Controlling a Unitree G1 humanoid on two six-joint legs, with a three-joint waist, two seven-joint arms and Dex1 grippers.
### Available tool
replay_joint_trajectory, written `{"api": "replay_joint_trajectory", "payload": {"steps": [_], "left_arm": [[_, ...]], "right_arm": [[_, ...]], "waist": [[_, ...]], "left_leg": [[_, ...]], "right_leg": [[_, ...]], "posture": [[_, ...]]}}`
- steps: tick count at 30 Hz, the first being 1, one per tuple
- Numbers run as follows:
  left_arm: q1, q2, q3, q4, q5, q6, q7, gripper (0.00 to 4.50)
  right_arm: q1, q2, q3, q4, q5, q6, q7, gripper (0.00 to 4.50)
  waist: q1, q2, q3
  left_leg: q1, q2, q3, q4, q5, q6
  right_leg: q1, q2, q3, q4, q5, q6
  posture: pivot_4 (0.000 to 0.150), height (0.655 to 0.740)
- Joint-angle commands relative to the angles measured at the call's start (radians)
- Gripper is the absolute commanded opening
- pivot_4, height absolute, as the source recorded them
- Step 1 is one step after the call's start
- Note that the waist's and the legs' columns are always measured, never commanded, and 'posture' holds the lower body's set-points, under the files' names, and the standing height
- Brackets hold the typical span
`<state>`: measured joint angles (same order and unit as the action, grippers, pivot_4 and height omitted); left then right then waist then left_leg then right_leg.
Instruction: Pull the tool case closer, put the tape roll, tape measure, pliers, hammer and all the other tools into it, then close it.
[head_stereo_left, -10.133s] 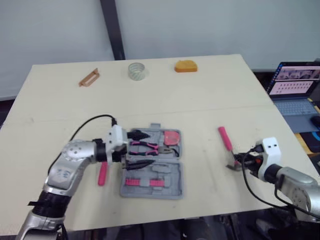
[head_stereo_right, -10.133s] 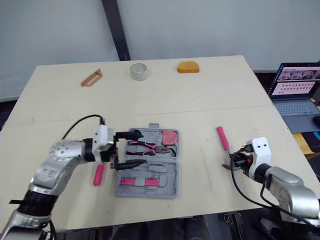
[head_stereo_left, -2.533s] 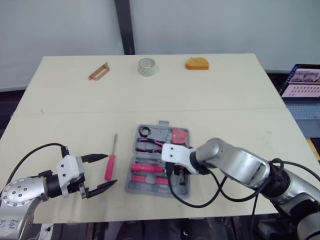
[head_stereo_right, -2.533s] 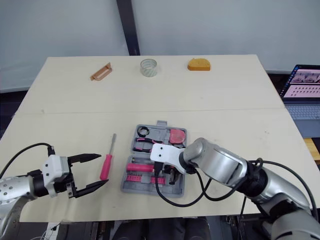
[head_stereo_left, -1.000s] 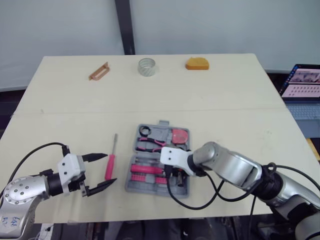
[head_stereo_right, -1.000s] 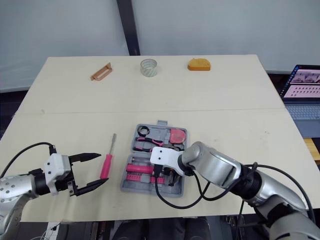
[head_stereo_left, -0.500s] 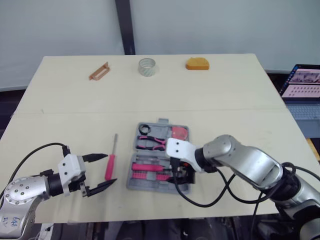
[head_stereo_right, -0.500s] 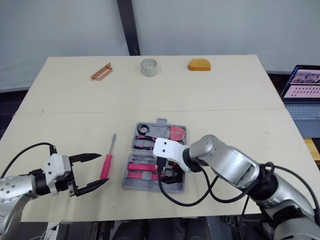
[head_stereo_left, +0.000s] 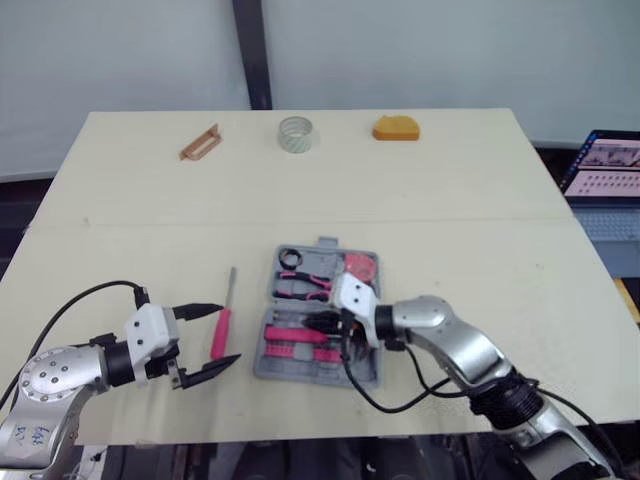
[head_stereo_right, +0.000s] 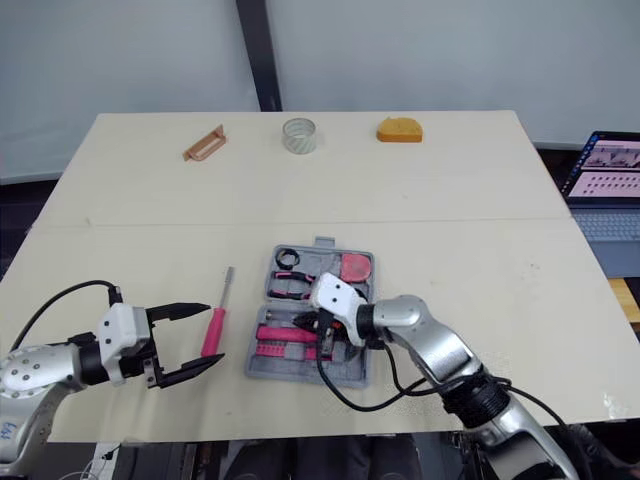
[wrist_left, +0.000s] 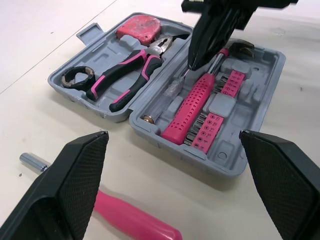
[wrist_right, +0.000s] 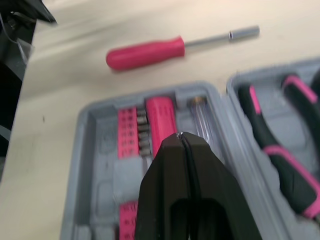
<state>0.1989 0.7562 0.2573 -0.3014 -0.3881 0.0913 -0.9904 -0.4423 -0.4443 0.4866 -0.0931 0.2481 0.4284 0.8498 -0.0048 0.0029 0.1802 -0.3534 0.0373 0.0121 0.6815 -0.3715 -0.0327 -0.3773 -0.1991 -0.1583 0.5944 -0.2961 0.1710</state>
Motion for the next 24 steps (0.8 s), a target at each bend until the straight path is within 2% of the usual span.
{"api": "replay_joint_trajectory", "payload": {"steps": [1, 24], "left_arm": [[-0.007, -0.001, 0.006, -0.014, -0.008, 0.000, 0.008, 4.50], [-0.014, 0.000, 0.000, -0.012, -0.003, 0.003, 0.009, 4.50]], "right_arm": [[0.005, 0.023, -0.013, 0.019, -0.007, -0.045, 0.038, 0.04], [0.053, 0.014, 0.039, 0.152, -0.165, -0.103, 0.070, 0.04]], "waist": [[-0.002, 0.000, 0.000], [0.000, 0.000, 0.000]], "left_leg": [[0.000, 0.000, 0.000, 0.000, 0.000, 0.000], [0.001, 0.000, 0.000, 0.000, 0.000, 0.000]], "right_leg": [[0.000, 0.000, 0.000, 0.000, 0.000, 0.000], [0.001, 0.000, 0.000, 0.000, 0.000, 0.000]], "posture": [[0.150, 0.7400], [0.150, 0.7400]]}}
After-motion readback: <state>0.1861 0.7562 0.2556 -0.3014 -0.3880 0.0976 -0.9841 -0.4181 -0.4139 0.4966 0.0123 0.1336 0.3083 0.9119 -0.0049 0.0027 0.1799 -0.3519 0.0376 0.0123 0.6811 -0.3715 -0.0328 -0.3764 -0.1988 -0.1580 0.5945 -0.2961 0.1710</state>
